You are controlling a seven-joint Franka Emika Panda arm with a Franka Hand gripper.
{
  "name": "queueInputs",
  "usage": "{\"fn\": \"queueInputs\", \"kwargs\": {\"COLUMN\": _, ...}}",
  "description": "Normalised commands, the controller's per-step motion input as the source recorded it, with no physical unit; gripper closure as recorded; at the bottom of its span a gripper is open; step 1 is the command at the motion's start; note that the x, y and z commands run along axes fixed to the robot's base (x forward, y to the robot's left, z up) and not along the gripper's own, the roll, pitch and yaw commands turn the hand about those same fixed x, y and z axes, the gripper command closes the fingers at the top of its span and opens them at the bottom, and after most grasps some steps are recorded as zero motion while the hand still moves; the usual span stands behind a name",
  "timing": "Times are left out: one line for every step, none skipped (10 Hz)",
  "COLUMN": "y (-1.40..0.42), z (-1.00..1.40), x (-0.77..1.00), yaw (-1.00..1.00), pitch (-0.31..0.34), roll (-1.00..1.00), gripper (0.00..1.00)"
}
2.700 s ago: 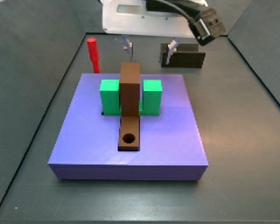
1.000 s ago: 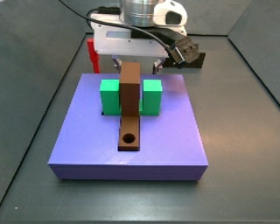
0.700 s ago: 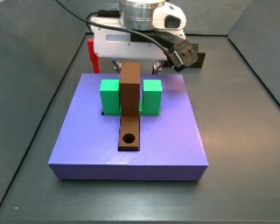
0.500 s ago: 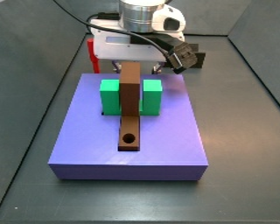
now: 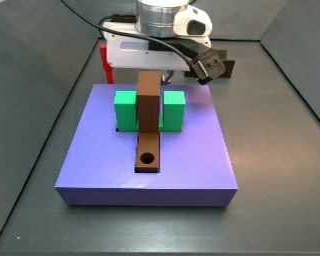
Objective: Pick up the blue object. Move up. Place the blue object on the fixture. Regrasp the blue object. Move to above the board. Insert the blue object.
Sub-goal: Pick up the blue object, then move up.
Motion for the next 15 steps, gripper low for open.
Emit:
{"fn": "queueInputs", "kwargs": {"y": 0.0, "z": 0.0, "x": 0.0, "yaw": 0.0, "pitch": 0.0, "roll": 0.0, "gripper": 1.0}}
{"fn": "queueInputs", "kwargs": {"y": 0.0, "z": 0.0, "x": 0.0, "yaw": 0.0, "pitch": 0.0, "roll": 0.0, "gripper": 1.0}}
{"fn": "queueInputs", "kwargs": {"y": 0.0, "z": 0.0, "x": 0.0, "yaw": 0.0, "pitch": 0.0, "roll": 0.0, "gripper": 1.0}}
{"fn": "queueInputs", "kwargs": {"y": 0.0, "z": 0.0, "x": 0.0, "yaw": 0.0, "pitch": 0.0, "roll": 0.0, "gripper": 1.0}}
{"fn": "queueInputs", "kwargs": {"y": 0.0, "z": 0.0, "x": 0.0, "yaw": 0.0, "pitch": 0.0, "roll": 0.0, "gripper": 1.0}}
{"fn": "queueInputs", "kwargs": {"y": 0.0, "z": 0.0, "x": 0.0, "yaw": 0.0, "pitch": 0.0, "roll": 0.0, "gripper": 1.0}}
{"fn": "queueInputs", "kwargs": {"y": 0.0, "z": 0.0, "x": 0.0, "yaw": 0.0, "pitch": 0.0, "roll": 0.0, "gripper": 1.0}}
{"fn": "queueInputs", "kwargs": {"y": 0.0, "z": 0.0, "x": 0.0, "yaw": 0.0, "pitch": 0.0, "roll": 0.0, "gripper": 1.0}}
{"fn": "queueInputs", "kwargs": {"y": 0.0, "z": 0.0, "x": 0.0, "yaw": 0.0, "pitch": 0.0, "roll": 0.0, "gripper": 1.0}}
{"fn": "queueInputs", "kwargs": {"y": 0.0, "z": 0.0, "x": 0.0, "yaw": 0.0, "pitch": 0.0, "roll": 0.0, "gripper": 1.0}}
{"fn": "queueInputs", "kwargs": {"y": 0.0, "z": 0.0, "x": 0.0, "yaw": 0.0, "pitch": 0.0, "roll": 0.0, "gripper": 1.0}}
{"fn": "queueInputs", "kwargs": {"y": 0.0, "z": 0.0, "x": 0.0, "yaw": 0.0, "pitch": 0.0, "roll": 0.0, "gripper": 1.0}}
{"fn": "queueInputs", "kwargs": {"y": 0.0, "z": 0.0, "x": 0.0, "yaw": 0.0, "pitch": 0.0, "roll": 0.0, "gripper": 1.0}}
{"fn": "queueInputs", "kwargs": {"y": 0.0, "z": 0.0, "x": 0.0, "yaw": 0.0, "pitch": 0.0, "roll": 0.0, "gripper": 1.0}}
{"fn": "queueInputs", "kwargs": {"y": 0.0, "z": 0.83, "x": 0.0, "yaw": 0.0, "pitch": 0.0, "roll": 0.0, "gripper": 1.0}}
